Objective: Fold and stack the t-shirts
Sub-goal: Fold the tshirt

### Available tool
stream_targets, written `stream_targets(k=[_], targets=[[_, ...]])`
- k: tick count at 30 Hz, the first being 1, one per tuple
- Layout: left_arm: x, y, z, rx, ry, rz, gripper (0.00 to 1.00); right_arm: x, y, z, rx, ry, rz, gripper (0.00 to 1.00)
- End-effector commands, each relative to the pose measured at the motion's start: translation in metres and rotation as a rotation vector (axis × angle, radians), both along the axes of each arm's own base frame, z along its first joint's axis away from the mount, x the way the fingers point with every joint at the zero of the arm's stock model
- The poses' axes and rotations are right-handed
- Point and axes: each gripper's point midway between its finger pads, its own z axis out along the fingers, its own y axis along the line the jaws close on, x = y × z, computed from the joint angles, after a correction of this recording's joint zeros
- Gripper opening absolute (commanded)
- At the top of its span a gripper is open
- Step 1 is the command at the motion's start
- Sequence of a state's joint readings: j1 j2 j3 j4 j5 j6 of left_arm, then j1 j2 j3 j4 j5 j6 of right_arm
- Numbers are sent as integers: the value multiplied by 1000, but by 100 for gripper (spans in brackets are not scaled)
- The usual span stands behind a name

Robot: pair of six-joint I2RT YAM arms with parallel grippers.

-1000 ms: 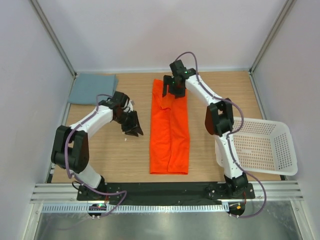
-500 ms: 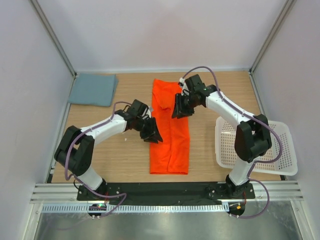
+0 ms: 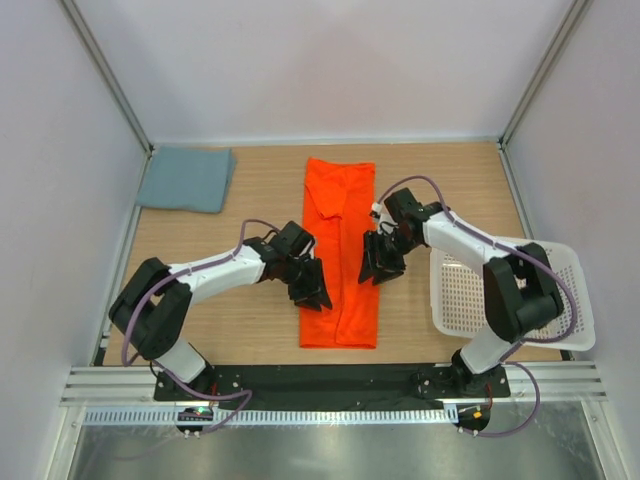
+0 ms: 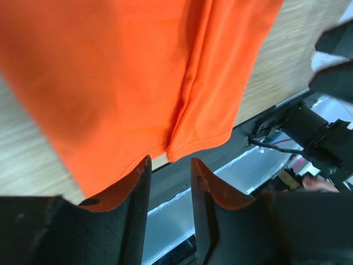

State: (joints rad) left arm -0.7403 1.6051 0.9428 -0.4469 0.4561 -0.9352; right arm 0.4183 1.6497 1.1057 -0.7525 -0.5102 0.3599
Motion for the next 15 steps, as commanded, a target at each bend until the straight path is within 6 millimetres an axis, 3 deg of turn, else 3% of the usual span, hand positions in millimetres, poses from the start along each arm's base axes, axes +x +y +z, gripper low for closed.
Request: stream_targets(k=[1, 6, 8, 10, 15], targets=[[-10, 35, 11, 125, -34, 39, 37, -36, -11, 21, -10, -31, 28, 56], [-27, 63, -1, 261, 39, 105, 39, -85, -11, 3, -118, 47, 25, 65], [-30, 62, -2, 279, 62, 127, 39, -96, -5, -3, -175, 32, 33, 65], [-35, 66, -10, 348, 84, 133, 39, -101, -1, -10, -203, 61, -32, 66], [-51, 64, -26, 450, 112, 115, 40, -108, -21, -29, -342, 61, -101, 67]])
